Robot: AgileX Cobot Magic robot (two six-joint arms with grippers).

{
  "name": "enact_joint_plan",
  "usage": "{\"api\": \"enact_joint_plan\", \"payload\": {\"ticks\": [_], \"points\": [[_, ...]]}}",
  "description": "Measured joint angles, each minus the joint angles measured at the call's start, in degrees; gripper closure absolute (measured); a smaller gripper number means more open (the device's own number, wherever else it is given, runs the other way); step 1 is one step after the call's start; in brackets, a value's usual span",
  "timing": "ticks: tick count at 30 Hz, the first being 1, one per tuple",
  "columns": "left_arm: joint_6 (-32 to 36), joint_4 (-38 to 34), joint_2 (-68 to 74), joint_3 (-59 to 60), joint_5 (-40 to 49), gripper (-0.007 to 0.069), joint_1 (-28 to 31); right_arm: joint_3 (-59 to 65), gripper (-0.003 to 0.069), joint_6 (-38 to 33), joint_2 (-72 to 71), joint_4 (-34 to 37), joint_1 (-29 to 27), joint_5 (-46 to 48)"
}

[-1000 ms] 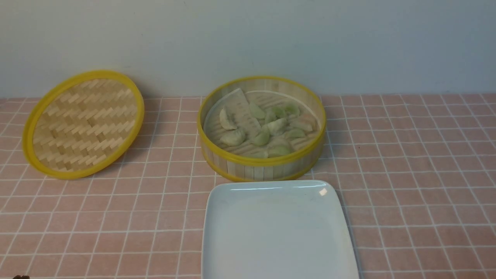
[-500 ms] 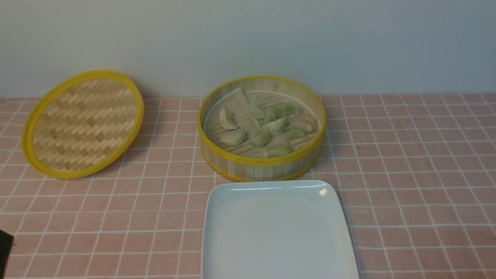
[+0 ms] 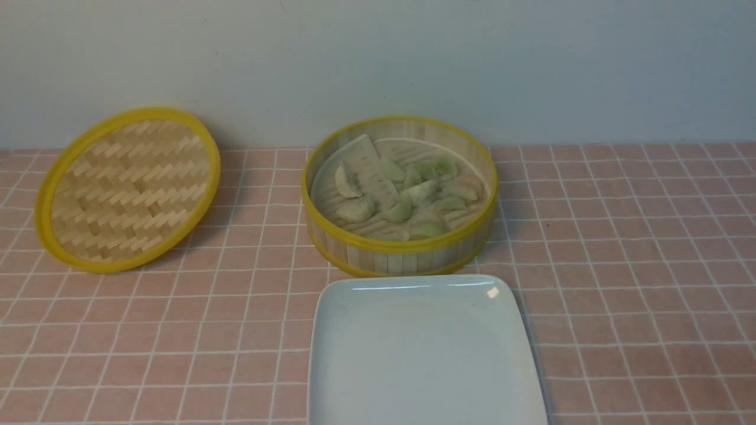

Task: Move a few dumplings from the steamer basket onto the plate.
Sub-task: Use the left arm to grab a dumpling from the steamer

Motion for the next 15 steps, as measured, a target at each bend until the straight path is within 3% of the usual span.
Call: {"api": "enact_joint_plan", "payload": {"ticks": [4,6,10,15], "points": [[11.1,0.6,17.9,-16.6,26.1,0.0631,0.0,0.0,0.0669,1.5,0.0,10.2,0.0,-6.5],[17.3,0.0,26.6,-21.3,33.9,0.0631,0.0,0.0,0.0669,1.5,0.0,13.3,0.0,-8.0],[26.6,-3.3,42.3,-25.2,38.5,0.0631,0.0,-0.1,0.0669,1.7,0.0,16.6,0.2,-8.8],[33.5,-4.9,56.2,-29.6,38.4,0.0631,-2.4,-12.9,0.0669,-2.6,3.0,9.2,3.4,11.9]]}}
